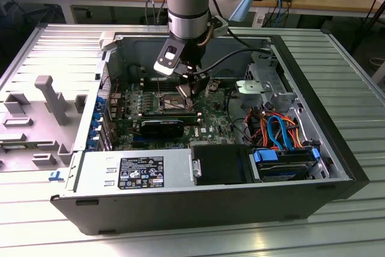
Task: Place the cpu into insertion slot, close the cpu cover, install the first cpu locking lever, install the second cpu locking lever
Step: 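Place the cpu into insertion slot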
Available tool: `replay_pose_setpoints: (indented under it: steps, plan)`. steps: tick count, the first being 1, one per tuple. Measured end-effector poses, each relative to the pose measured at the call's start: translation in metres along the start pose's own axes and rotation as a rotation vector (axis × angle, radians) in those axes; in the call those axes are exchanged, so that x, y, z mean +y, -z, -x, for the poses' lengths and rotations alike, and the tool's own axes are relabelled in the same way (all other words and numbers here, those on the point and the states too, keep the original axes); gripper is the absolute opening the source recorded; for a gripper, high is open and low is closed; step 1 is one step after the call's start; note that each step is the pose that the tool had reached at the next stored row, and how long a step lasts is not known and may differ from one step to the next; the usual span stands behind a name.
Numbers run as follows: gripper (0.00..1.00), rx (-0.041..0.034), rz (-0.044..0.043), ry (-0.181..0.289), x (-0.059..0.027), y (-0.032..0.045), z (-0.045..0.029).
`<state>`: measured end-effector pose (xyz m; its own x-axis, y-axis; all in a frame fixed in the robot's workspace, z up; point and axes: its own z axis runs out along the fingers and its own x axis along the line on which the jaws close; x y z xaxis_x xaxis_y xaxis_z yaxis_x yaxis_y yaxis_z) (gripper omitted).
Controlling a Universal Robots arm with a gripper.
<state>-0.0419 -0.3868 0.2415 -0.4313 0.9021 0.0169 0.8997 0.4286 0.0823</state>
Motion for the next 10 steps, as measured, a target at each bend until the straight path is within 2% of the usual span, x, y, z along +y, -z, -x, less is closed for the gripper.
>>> replay_pose_setpoints:
  steps: [10]
  plan:
    - [0.54,-0.0008,0.0002,-0.009,0.0000,-0.0007,0.0000]
